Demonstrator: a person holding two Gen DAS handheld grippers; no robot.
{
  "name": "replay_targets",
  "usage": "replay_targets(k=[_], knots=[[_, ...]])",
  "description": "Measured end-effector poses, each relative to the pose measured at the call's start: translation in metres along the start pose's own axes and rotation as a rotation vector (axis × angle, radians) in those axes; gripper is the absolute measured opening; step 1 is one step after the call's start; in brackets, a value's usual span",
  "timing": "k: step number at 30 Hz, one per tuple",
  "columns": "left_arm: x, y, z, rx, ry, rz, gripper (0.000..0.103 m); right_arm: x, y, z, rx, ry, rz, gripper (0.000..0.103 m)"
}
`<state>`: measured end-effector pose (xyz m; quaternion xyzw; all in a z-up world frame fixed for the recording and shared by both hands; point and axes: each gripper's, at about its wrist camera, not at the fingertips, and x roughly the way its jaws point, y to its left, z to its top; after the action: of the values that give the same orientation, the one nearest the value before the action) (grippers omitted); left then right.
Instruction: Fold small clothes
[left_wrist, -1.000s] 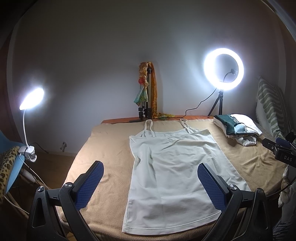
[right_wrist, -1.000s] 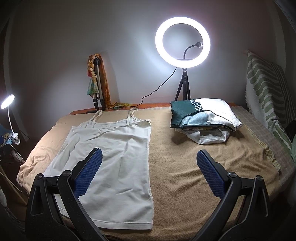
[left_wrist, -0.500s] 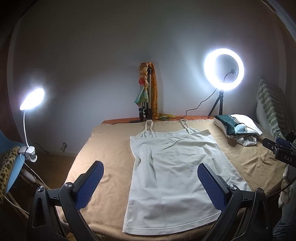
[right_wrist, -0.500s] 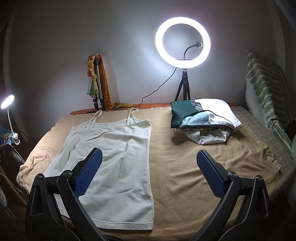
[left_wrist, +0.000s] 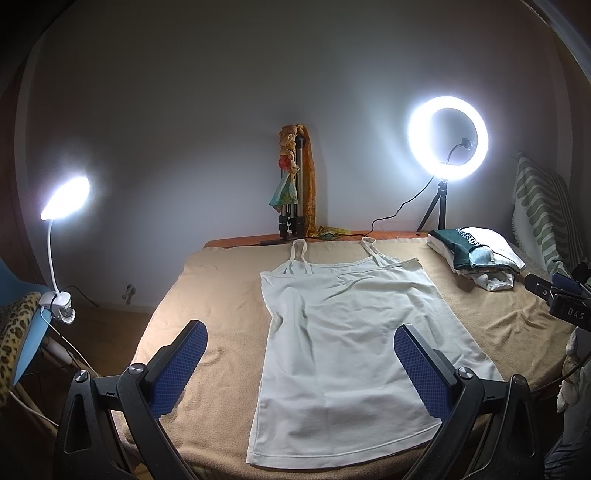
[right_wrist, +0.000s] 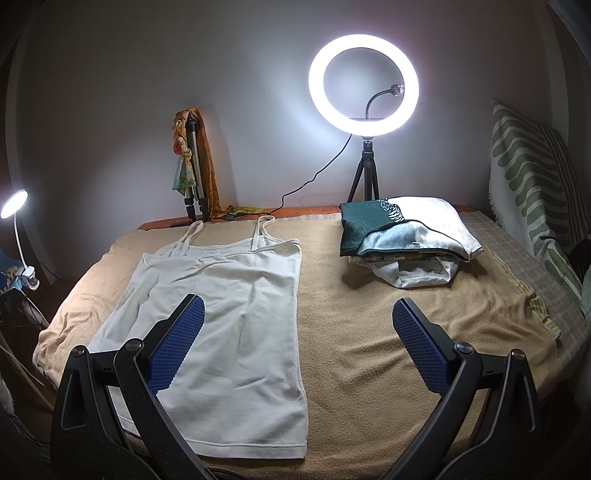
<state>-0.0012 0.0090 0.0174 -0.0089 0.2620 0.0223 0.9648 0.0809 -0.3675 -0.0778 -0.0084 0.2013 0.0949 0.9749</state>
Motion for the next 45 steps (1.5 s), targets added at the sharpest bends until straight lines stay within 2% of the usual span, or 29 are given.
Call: replay_targets(k=[14, 20, 27, 31, 32, 34, 35, 38, 40, 42, 45], knots=[[0.005, 0.01, -0.006, -0.003, 0.004, 0.016, 0.102, 0.004, 0.01, 0.004, 0.011, 0.0, 0.018, 0.103], [0.007, 0.019, -0.015, -0.009, -0.002, 0.029, 0.1, 0.011, 0.024, 0.011, 0.031, 0.026, 0.059, 0.103], [0.021, 0.044, -0.035, -0.061, 0.054, -0.006, 0.081, 0.026, 0.06, 0.032, 0.006, 0.056, 0.149, 0.103], [0.037, 0.06, -0.056, -0.109, 0.133, -0.036, 0.066, 0.039, 0.085, 0.05, -0.028, 0.079, 0.214, 0.102], [0.042, 0.064, -0.063, -0.128, 0.163, -0.048, 0.064, 0.04, 0.09, 0.053, -0.04, 0.08, 0.223, 0.101], [0.05, 0.071, -0.073, -0.174, 0.225, -0.099, 0.053, 0.047, 0.105, 0.062, -0.082, 0.076, 0.236, 0.095], [0.052, 0.074, -0.078, -0.193, 0.247, -0.127, 0.053, 0.05, 0.111, 0.066, -0.097, 0.076, 0.245, 0.092], [0.057, 0.074, -0.09, -0.185, 0.272, -0.127, 0.053, 0.071, 0.131, 0.077, -0.118, 0.11, 0.292, 0.086], [0.064, 0.075, -0.099, -0.193, 0.304, -0.13, 0.052, 0.093, 0.145, 0.082, -0.116, 0.157, 0.336, 0.072], [0.072, 0.077, -0.106, -0.217, 0.345, -0.148, 0.049, 0.118, 0.16, 0.085, -0.1, 0.218, 0.377, 0.066], [0.084, 0.077, -0.116, -0.226, 0.394, -0.161, 0.045, 0.155, 0.185, 0.085, -0.086, 0.297, 0.429, 0.065]])
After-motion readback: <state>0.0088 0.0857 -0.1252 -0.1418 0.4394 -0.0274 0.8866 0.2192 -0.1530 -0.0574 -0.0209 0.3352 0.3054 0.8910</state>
